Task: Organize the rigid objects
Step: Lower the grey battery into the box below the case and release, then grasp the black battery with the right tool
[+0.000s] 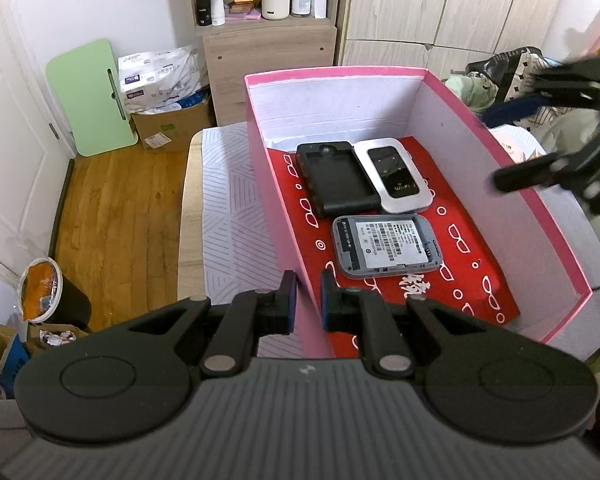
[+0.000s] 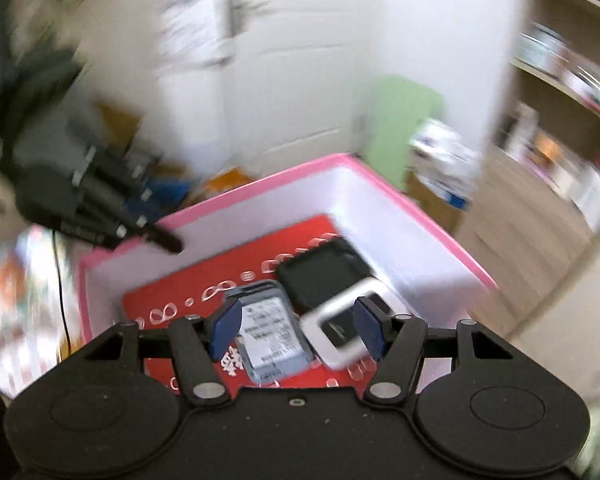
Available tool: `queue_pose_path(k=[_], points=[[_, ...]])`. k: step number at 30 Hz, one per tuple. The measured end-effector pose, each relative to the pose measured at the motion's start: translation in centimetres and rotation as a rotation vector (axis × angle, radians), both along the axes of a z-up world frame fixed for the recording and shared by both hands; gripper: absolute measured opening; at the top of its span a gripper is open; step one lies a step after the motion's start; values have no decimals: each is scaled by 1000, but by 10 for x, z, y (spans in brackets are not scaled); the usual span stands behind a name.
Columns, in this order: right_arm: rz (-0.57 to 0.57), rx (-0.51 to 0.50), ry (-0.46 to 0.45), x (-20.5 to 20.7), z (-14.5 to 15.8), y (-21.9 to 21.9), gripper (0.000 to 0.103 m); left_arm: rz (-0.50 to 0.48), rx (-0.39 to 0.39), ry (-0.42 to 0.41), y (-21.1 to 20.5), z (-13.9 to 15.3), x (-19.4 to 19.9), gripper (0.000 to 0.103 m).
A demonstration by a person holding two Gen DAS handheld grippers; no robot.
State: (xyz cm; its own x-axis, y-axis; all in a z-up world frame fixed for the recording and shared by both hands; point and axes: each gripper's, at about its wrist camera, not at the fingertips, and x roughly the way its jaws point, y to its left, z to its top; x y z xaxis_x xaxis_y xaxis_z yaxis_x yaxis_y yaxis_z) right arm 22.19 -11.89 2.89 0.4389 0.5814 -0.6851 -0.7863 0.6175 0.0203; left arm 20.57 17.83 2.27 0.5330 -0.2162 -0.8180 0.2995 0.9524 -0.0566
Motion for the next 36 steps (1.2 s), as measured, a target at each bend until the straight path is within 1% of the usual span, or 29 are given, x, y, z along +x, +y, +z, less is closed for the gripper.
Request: queue_pose_path(k=[3,5,8,10,14,17,19,21,23,26,29,33,36], points=[[-129,106,31,-16,1,-45,67,4,1,-4,-1,0,0,11],[-191,164,39,-33,-4,-71,67,10,2,-4,-1,-1,-1,10],[-283,225,45,-59,-18,-100,67,17,8,-8,-3,-1,-2,10],[-350,237,40,-65,-36,-110,67,25,14,-11,-4,-1,-3,10],[-482,247,37,-91,-66,-131,67,42,10,-12,-4,-1,-4,10],[-562,267,54,-102,-82,-147,69,60,-4,-12,-3,-1,-4,10],[-588,259,70,-106,-97,-148,69,69,-5,-15,-3,-1,-5,10],[-589,238,87,-107,-110,-141,70,74,-2,-14,-4,-1,-5,10],[-586,206,82,-105,-121,-133,70,79,-3,-10,-4,-1,-4,10],[-610,158,66,-97,-134,-123,70,83,3,-7,-5,-1,-4,10],[-608,87,39,-90,-141,-111,72,83,9,-6,-6,-1,-4,10],[-614,67,53,-78,-150,-103,75,83,9,-5,-7,-1,-4,10],[-644,24,30,-70,-156,-96,78,83,8,-6,-6,-1,-4,10]])
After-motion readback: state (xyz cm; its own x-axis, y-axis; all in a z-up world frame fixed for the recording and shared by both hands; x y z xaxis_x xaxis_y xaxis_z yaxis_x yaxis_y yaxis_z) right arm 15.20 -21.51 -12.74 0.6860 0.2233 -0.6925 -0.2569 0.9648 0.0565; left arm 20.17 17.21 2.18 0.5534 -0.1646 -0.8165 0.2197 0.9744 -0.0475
